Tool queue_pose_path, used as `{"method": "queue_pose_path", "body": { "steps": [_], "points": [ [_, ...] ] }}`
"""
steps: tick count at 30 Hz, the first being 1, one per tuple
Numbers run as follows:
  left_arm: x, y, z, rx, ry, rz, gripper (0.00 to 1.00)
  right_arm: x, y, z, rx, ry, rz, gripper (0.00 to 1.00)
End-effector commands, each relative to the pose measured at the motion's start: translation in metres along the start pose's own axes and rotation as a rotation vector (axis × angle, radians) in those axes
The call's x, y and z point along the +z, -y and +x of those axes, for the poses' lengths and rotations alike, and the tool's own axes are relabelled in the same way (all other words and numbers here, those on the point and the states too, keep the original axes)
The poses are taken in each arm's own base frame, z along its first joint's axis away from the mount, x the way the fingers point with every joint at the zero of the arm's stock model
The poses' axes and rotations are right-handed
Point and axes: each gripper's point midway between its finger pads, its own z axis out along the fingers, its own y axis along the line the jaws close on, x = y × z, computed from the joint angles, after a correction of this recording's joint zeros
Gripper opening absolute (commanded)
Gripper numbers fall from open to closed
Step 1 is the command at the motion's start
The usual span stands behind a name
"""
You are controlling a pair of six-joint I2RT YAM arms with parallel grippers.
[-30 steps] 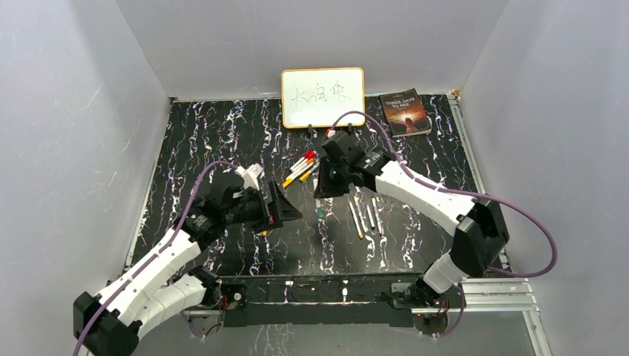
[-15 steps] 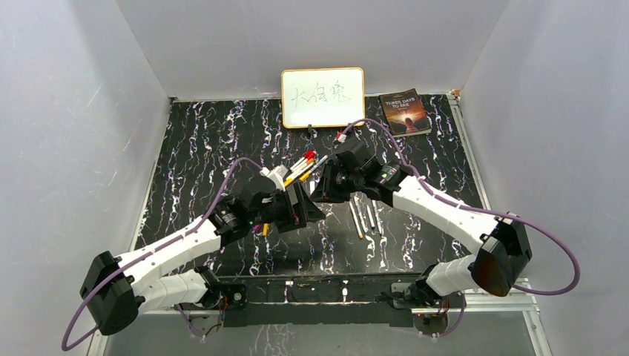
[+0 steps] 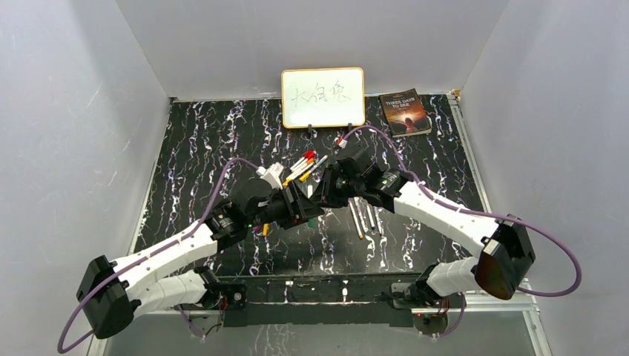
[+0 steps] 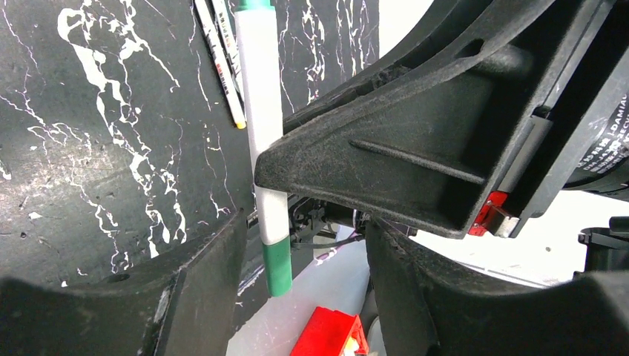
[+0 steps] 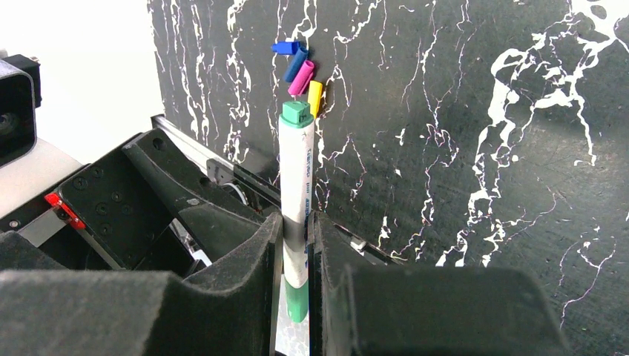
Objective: Open the pen caps
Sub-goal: Open the pen cap from the pen.
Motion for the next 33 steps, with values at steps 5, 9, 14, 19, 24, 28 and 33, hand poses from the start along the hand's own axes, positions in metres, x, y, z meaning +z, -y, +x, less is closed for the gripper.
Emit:
{"method": "queue_pose_path", "body": {
  "steps": [5,9,14,19,24,28,33],
  "points": [
    [-0.002,0.002,0.005,0.006,-0.002,0.004,0.52,-0.012,-0.033,-0.020,-0.021,0.077,-0.089,0.00],
    [-0.003,0.000,0.007,0.007,-0.001,0.001,0.43,-0.012,-0.035,-0.020,-0.015,0.072,-0.101,0.00],
    [0.000,0.000,0.009,0.008,-0.007,0.000,0.34,-0.013,-0.036,-0.018,-0.002,0.070,-0.115,0.00],
    [0.001,-0.001,0.012,0.010,-0.017,-0.006,0.30,-0.015,-0.035,-0.020,0.001,0.090,-0.112,0.00],
    [-0.001,-0.004,0.014,0.015,-0.018,-0.018,0.15,-0.017,-0.036,-0.022,0.002,0.098,-0.112,0.00],
    [-0.002,-0.006,0.014,0.013,-0.016,-0.023,0.01,-0.018,-0.036,-0.021,0.002,0.100,-0.112,0.00],
    [-0.002,-0.007,0.015,0.021,-0.022,-0.024,0.00,-0.017,-0.030,-0.015,0.007,0.080,-0.104,0.14]
  ]
}}
